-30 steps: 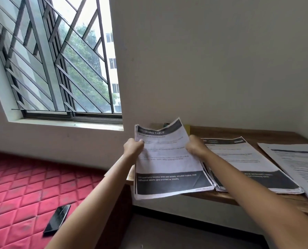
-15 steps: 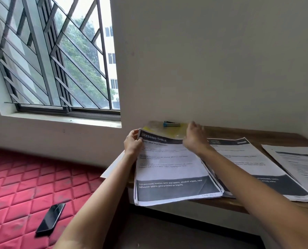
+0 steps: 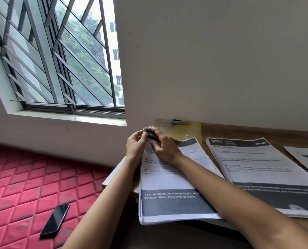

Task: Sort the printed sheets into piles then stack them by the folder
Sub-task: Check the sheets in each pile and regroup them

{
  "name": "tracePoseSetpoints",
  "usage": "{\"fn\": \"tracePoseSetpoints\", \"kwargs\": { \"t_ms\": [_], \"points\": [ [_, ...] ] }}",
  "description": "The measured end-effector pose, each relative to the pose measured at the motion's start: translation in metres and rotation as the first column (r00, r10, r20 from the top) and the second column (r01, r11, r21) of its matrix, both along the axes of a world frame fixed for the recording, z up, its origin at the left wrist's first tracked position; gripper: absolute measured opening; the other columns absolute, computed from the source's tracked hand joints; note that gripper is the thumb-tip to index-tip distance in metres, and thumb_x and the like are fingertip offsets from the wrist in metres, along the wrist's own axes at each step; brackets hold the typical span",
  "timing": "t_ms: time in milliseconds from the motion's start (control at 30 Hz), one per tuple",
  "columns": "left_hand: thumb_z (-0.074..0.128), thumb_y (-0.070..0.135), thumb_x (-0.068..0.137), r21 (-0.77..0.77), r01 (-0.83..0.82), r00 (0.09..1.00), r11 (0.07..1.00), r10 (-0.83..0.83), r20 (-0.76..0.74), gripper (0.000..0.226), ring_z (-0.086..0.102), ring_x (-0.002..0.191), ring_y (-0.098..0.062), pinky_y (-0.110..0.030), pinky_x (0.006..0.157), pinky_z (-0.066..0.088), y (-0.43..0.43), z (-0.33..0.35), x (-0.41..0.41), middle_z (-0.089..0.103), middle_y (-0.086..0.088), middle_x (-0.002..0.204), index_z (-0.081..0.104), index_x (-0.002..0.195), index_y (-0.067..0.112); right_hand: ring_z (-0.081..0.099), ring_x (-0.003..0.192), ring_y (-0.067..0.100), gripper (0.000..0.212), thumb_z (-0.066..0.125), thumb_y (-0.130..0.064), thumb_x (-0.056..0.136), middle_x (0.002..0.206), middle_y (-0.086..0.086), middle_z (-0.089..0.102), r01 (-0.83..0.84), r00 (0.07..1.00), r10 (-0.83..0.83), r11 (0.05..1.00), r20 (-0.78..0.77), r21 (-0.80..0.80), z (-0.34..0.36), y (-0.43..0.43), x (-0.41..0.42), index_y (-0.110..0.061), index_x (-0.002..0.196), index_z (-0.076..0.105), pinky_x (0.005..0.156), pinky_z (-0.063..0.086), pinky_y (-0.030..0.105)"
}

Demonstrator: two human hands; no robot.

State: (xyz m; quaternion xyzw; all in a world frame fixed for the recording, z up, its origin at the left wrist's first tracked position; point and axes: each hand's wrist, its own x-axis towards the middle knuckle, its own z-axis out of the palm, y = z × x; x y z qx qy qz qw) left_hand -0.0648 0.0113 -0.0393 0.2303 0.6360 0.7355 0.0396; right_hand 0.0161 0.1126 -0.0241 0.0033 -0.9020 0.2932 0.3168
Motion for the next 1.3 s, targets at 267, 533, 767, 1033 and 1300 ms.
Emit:
{"fn": "tracePoseSetpoints", "kwargs": {
  "t_ms": [267,533,767,1033,1300],
  "points": [
    [0.063,0.0,0.088,0.092,0.043,0.996,0.995,-0.05,0.077,0.02,0.063,0.068,-0.014,-0.026,0.07,0.053,0.001,0.0,-0.004,0.07,-0.01,0.087,0.065,0.107,-0.002,0.054,0.117,0.021,0.042,0.056,-0.006,0.088,0.129,0.008,0.058,0.042,0.996,-0.052,0.99,-0.069,-0.137,-0.002,0.01,-0.008,-0.009,0.13,0.054,0.095,0.032,0.012],
    [0.076,0.014,0.063,0.19,0.137,0.973,0.972,-0.168,0.157,0.033,0.066,0.07,-0.021,-0.032,0.072,0.055,-0.002,0.002,0.0,0.073,-0.011,0.086,0.069,0.095,0.009,0.056,0.113,0.019,0.038,0.059,-0.006,0.087,0.124,0.007,0.06,0.023,0.994,-0.043,0.983,-0.104,-0.183,-0.001,0.015,-0.007,-0.009,0.125,0.059,0.099,0.04,0.022],
    [0.077,0.011,0.065,0.202,0.172,0.965,0.964,-0.206,0.162,0.031,0.066,0.065,-0.019,-0.031,0.068,0.055,-0.004,0.006,0.006,0.073,-0.011,0.083,0.069,0.095,0.008,0.052,0.117,0.018,0.043,0.053,0.002,0.085,0.126,0.006,0.058,0.012,0.995,-0.027,0.985,-0.091,-0.169,0.004,0.012,-0.008,-0.011,0.125,0.06,0.096,0.032,0.012],
    [0.077,0.01,0.068,0.199,0.201,0.959,0.959,-0.234,0.158,0.033,0.064,0.066,-0.021,-0.032,0.07,0.055,-0.004,0.006,0.007,0.07,-0.016,0.086,0.069,0.099,0.005,0.054,0.112,0.017,0.046,0.048,-0.001,0.077,0.121,0.006,0.059,-0.011,0.997,-0.002,0.985,-0.077,-0.171,0.007,0.011,-0.009,-0.011,0.12,0.061,0.094,0.034,0.013],
    [0.071,0.009,0.082,0.182,0.215,0.958,0.96,-0.243,0.15,0.024,0.064,0.062,-0.018,-0.028,0.062,0.056,-0.006,0.011,0.014,0.07,-0.014,0.081,0.068,0.104,0.001,0.063,0.1,0.014,0.028,0.058,-0.007,0.085,0.106,0.0,0.069,0.001,0.984,-0.042,0.973,-0.172,-0.231,0.007,0.013,-0.009,-0.018,0.109,0.067,0.091,0.049,0.027]
  ]
}}
